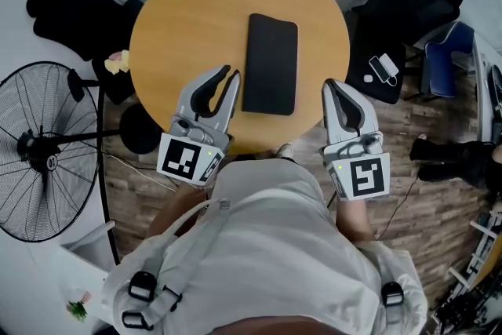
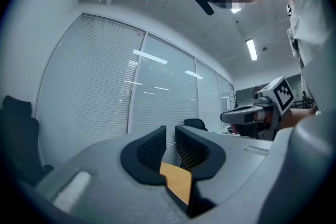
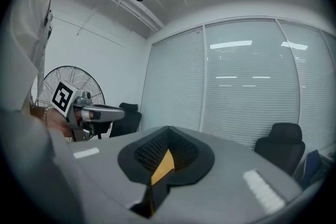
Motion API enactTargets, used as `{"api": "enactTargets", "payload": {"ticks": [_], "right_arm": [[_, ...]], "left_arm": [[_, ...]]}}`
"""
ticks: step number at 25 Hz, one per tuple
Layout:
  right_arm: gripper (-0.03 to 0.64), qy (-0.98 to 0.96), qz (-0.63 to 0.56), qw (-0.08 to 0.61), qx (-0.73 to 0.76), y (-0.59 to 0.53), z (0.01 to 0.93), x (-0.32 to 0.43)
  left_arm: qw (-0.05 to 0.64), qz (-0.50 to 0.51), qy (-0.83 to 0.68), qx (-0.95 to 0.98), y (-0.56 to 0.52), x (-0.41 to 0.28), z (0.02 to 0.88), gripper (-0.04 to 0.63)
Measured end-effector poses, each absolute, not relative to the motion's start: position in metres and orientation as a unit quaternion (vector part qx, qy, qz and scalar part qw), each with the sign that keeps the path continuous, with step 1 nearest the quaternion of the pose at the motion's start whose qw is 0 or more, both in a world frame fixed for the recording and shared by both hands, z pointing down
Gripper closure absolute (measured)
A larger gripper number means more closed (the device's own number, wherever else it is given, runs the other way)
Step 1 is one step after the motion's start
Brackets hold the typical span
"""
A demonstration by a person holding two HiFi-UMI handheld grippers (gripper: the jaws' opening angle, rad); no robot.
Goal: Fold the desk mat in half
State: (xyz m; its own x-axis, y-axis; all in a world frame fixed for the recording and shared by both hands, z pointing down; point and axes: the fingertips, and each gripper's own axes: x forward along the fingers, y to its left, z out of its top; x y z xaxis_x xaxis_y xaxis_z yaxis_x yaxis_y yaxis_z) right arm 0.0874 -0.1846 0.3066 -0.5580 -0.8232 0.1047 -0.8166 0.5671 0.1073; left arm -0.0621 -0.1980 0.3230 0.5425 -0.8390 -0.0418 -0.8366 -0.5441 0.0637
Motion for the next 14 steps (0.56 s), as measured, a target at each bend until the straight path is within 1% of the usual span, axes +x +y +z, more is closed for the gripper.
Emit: {"api": "enactTargets", "payload": {"ticks": [14], "right_arm": [[0.612, -0.883, -0.037, 0.085, 0.459, -0.1815, 0.3131, 0.0892]], "left_arm": [[0.023, -0.031, -0.479, 0.877, -0.1958, -0.0656, 0.3259, 0.535]]}}
